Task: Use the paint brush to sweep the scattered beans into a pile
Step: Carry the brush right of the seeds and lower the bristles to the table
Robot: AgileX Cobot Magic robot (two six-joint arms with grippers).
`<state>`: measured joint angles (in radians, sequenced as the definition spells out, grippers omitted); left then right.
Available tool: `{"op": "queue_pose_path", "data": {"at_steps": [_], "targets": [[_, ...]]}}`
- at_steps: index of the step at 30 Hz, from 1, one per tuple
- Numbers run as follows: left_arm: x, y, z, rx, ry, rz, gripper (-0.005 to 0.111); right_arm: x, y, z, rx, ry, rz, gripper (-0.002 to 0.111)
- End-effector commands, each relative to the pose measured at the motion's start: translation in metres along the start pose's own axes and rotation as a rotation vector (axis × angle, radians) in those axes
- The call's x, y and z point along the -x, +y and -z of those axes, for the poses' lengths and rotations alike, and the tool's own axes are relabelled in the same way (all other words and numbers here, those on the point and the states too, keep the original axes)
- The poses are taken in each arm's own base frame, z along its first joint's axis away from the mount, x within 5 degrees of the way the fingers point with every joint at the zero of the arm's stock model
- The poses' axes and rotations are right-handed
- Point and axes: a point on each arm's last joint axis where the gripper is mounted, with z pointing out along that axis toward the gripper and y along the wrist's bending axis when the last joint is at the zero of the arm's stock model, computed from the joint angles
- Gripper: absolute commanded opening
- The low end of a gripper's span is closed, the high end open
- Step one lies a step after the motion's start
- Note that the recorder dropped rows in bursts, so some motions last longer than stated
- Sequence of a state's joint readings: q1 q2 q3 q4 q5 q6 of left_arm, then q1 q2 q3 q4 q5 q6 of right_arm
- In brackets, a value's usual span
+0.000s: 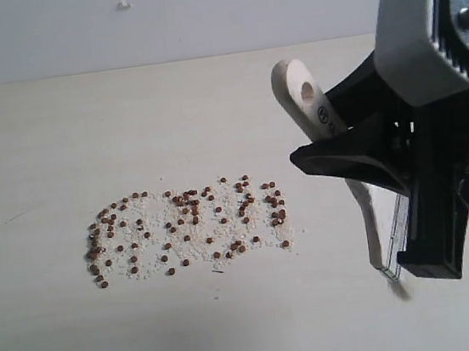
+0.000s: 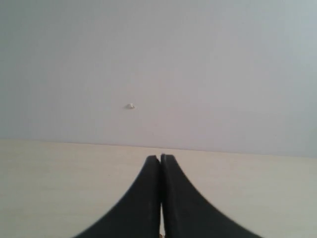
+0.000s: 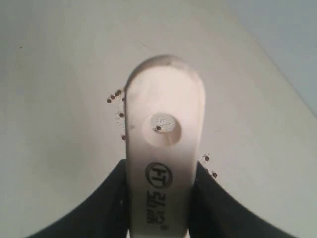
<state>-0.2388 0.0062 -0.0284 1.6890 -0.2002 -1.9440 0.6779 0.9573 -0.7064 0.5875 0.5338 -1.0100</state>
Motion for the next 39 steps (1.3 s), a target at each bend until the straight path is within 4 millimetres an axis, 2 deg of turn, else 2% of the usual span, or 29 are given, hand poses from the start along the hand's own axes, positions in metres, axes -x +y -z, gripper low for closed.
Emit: {"op": "queue_pose_path", "data": {"at_steps": [1, 3, 6, 10, 15, 20, 22, 30, 34, 39], "targets": [[-0.001, 0.0, 0.0, -0.007, 0.001, 0.0, 0.0, 0.0, -0.002, -0.001, -0.014, -0.005, -0.026, 0.0], [-0.001, 0.0, 0.0, -0.007, 0.001, 0.0, 0.0, 0.0, -0.001, 0.001, -0.015, -0.008, -0.04, 0.0], [-0.001, 0.0, 0.0, -0.007, 0.001, 0.0, 0.0, 0.005, -0.002, 0.004, -0.024, -0.068, -0.209, 0.0], [-0.001, 0.0, 0.0, -0.007, 0.001, 0.0, 0.0, 0.004, -0.006, 0.0, -0.062, -0.061, 0.017, 0.0], [-0.001, 0.0, 0.0, -0.007, 0.001, 0.0, 0.0, -0.001, -0.031, -0.006, -0.181, -0.065, 0.03, 0.0], [-0.002, -0.001, 0.0, -0.011, 0.003, 0.0, 0.0, -0.025, -0.061, -0.014, -0.241, 0.033, -0.009, 0.0], [-0.002, -0.001, 0.0, -0.011, 0.003, 0.0, 0.0, -0.033, -0.069, -0.023, -0.206, 0.034, -0.037, 0.0], [-0.002, -0.001, 0.0, -0.011, 0.003, 0.0, 0.0, -0.054, -0.088, -0.058, 0.049, -0.168, -0.079, 0.0], [-0.002, -0.001, 0.0, -0.011, 0.003, 0.0, 0.0, -0.072, -0.096, -0.079, 0.239, -0.027, 0.062, 0.0], [-0.002, -0.001, 0.0, -0.013, 0.004, 0.0, 0.0, -0.082, -0.11, -0.1, 0.313, 0.034, -0.028, 0.0]]}}
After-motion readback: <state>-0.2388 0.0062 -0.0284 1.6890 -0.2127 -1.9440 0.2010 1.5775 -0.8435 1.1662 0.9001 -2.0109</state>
